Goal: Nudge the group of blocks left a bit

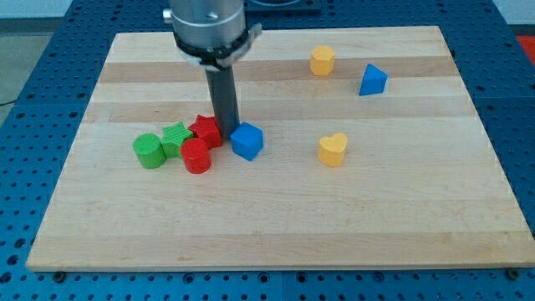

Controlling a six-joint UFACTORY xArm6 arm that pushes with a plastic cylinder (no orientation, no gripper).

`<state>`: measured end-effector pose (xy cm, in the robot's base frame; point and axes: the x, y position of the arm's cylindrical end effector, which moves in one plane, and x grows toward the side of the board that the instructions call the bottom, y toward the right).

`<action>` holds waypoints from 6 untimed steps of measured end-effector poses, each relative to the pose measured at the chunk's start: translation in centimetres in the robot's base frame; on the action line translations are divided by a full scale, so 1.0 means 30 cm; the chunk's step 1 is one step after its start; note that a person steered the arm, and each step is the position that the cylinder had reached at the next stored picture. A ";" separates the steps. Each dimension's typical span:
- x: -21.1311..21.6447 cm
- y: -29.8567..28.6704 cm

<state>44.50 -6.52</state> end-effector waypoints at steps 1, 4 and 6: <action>0.074 0.097; -0.115 -0.046; -0.101 -0.080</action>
